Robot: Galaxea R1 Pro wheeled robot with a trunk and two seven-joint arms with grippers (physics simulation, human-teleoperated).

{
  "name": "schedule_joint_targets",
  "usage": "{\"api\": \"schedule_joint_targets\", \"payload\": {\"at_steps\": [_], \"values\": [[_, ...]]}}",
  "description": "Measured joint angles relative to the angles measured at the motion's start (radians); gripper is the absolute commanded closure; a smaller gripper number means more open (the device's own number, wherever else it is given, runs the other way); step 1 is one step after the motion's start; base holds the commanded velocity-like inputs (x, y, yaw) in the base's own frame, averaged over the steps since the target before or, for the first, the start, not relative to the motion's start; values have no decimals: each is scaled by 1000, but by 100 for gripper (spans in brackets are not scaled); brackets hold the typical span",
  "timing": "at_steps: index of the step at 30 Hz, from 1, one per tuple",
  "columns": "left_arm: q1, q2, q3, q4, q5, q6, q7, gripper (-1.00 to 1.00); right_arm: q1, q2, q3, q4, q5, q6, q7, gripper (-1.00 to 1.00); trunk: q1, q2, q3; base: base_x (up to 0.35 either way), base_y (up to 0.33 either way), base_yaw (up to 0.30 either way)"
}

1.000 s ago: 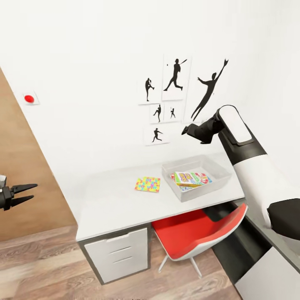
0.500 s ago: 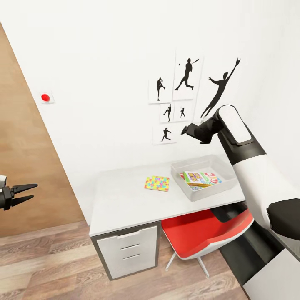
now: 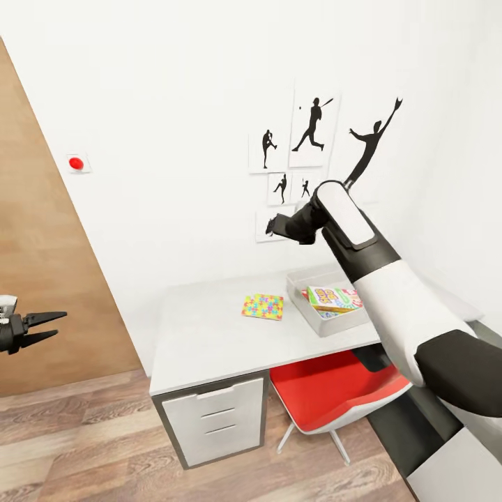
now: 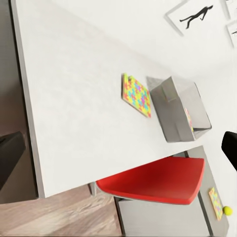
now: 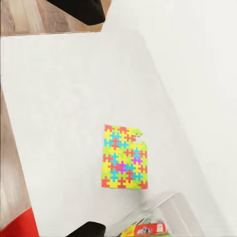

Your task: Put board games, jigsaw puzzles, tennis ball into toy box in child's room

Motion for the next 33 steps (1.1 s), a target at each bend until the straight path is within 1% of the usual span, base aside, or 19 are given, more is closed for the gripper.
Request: {"api": "schedule_joint_targets", "payload": {"at_steps": [1,2,4,5,9,11,12,14,16,18,20,22,23,25,27,28,29,31,33], "values": [[0,0,-3,0,-5,0,2,-100,0,12,9,4,1,-2,-1,-100,0,0,0,0,0,0],[0,0,-7,0,-14,0,5,-100,0,32,23,15,0,-12,-3,-100,0,0,0,0,0,0],[0,1,-10,0,-20,-1,7,-100,0,52,34,30,2,-28,-5,-100,0,0,0,0,0,0],[0,1,-11,1,-25,-1,9,-100,-1,69,41,49,1,-49,-6,-100,0,0,0,0,0,0],[0,2,-12,2,-30,-3,11,-100,-1,101,52,102,1,-99,-7,-100,0,0,0,0,0,0],[0,3,-12,4,-31,-4,12,-100,-1,112,54,122,1,-111,-8,-100,0,0,0,0,4,0],[0,6,-11,6,-31,-6,13,-100,-1,124,55,138,1,-119,-8,-100,0,0,0,0,32,0],[0,13,-11,9,-32,-18,14,-100,0,140,61,158,1,-131,-8,-100,0,0,0,0,130,0],[0,19,-11,10,-33,-33,13,-100,-1,140,69,169,2,-145,-8,-100,0,0,0,0,196,0],[0,28,-11,13,-33,-55,13,-100,0,140,92,177,12,-178,-9,-100,0,0,0,0,182,0],[0,37,-11,20,-33,-80,14,-100,0,140,139,177,32,-220,-8,-100,0,0,0,0,87,0],[0,40,-11,23,-32,-90,14,-100,0,140,162,176,37,-238,-7,-100,0,0,0,0,51,0],[0,42,-11,24,-32,-98,14,-100,0,140,183,175,41,-254,-5,-100,0,0,0,0,32,0],[0,43,-11,25,-32,-105,14,-100,0,140,202,173,43,-271,-3,-100,0,0,0,0,21,0],[0,44,-11,26,-32,-117,14,-100,1,140,234,165,44,-297,0,-100,0,0,0,0,11,0],[0,45,-11,26,-32,-124,13,-100,4,140,258,155,44,-311,1,-100,0,0,0,0,7,0],[0,45,-11,26,-32,-128,13,-100,10,140,272,148,44,-317,2,-100,0,0,0,0,4,0],[1,45,-11,27,-33,-138,13,-100,44,140,313,106,43,-331,3,-100,0,0,0,0,2,0],[1,46,-11,27,-34,-142,13,-100,68,140,330,61,44,-336,3,-100,0,0,0,0,1,0]]}}
